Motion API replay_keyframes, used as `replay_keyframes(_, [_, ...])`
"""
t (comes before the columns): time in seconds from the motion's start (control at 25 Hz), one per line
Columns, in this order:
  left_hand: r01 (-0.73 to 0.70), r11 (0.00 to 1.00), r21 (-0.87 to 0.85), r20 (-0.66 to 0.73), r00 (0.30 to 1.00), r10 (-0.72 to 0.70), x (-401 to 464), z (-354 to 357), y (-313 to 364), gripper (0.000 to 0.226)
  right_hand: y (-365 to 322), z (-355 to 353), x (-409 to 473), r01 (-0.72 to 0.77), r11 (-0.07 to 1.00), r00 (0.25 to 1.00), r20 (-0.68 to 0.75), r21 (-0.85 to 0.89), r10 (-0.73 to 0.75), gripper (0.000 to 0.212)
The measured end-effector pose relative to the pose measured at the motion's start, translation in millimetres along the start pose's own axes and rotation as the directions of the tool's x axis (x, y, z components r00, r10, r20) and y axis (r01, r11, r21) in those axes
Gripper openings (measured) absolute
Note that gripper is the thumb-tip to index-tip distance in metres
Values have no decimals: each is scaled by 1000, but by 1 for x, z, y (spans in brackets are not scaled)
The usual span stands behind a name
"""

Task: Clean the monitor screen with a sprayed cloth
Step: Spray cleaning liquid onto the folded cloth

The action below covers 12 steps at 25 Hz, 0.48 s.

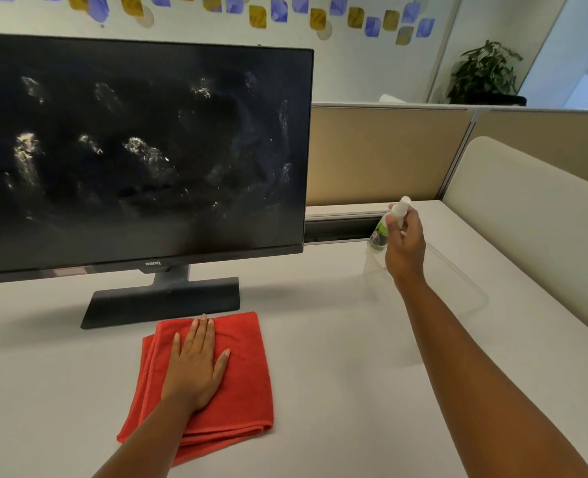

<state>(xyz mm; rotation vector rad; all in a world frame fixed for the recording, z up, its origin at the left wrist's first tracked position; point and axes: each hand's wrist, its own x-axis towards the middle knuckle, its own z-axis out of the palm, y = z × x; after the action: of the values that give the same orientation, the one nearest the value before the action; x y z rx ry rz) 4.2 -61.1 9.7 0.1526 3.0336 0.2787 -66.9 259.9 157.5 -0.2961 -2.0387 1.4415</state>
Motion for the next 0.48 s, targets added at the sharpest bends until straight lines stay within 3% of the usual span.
replay_keyframes(0.12, [24, 998, -50, 33, 999, -23, 1, -12, 3, 67, -20, 11, -25, -34, 998, 992, 124, 61, 26, 38])
replay_keyframes(0.28, [-84, 961, -265, -131, 990, 50, 1, -44, 23, 61, -39, 24, -60, -78, 984, 902, 431, 163, 0, 32])
replay_keyframes(0.36, [-175, 881, -440, -158, 981, 115, 2, -63, 37, 58, -46, 33, -78, -125, 982, 820, 572, 139, 23, 31])
replay_keyframes(0.48, [-183, 676, -714, -66, 979, 195, -2, -90, 51, 55, -53, 50, -103, -160, 984, 716, 695, 79, 61, 31])
